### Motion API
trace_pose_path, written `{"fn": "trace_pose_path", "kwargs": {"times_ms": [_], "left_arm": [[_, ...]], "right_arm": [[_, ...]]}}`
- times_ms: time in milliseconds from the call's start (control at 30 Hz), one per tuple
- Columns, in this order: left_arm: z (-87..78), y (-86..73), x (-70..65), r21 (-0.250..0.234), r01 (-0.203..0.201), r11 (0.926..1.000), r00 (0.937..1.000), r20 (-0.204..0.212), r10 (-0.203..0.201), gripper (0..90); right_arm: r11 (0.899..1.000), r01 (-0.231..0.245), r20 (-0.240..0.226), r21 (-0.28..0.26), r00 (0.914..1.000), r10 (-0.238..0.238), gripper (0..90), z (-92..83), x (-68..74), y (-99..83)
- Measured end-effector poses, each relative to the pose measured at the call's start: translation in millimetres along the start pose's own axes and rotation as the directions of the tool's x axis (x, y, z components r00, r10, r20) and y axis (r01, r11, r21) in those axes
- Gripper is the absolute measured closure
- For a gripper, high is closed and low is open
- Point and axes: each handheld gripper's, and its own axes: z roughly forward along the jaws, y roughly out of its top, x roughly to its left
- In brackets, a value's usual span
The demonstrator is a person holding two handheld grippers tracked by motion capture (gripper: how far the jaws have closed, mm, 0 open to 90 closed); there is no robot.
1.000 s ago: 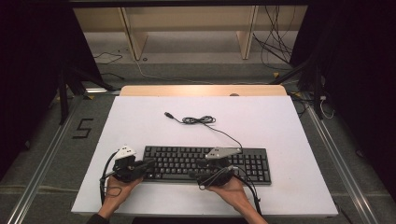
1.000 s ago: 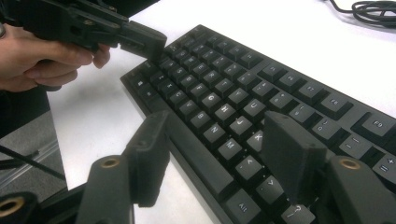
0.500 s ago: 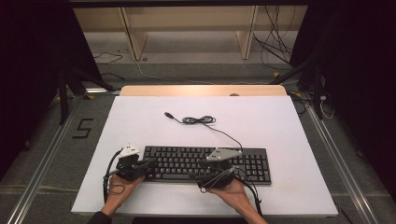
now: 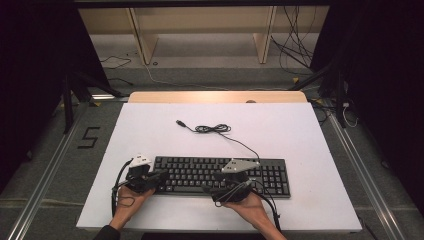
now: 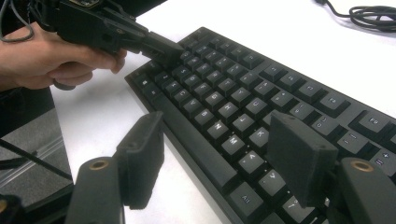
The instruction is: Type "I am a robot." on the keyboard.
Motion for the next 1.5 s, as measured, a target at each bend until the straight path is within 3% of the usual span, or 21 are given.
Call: {"fn": "trace_pose_path", "kwargs": {"times_ms": [133, 433, 867, 1100, 1500], "left_arm": [[0.9, -0.3, 1.3, 0.022, -0.007, 0.9997, 1.0, 0.006, 0.007, 89.1], [-0.1, -0.3, 1.5, 0.009, 0.009, 0.9999, 0.9999, 0.014, -0.009, 88.8], [-9.0, 1.4, 0.3, -0.038, 0.024, 0.999, 0.9976, 0.066, -0.021, 71.8], [-13.2, 0.7, -3.1, -0.049, 0.025, 0.9985, 0.9954, 0.093, -0.02, 60.3], [-23.3, -1.3, -12.3, -0.102, 0.02, 0.9945, 0.9904, 0.138, -0.006, 40.8]], "right_arm": [[1.0, 0.002, 0.001, 0.002, 1.0, -0.002, 37.5, 0.3, 0.3, -0.2], [1.0, 0.0, 0.006, -0.002, 1.0, 0.0, 37.5, 0.0, -0.2, 0.4], [1.0, -0.009, 0.023, -0.002, 0.9997, 0.009, 39.5, 2.5, -3.2, 2.3], [1.0, -0.029, 0.056, 0.005, 0.998, 0.029, 54.4, 4.9, -7.6, 3.8], [1.0, -0.007, 0.07, 0.03, 0.9975, 0.005, 81.0, 13.2, -7.1, 4.5]]}}
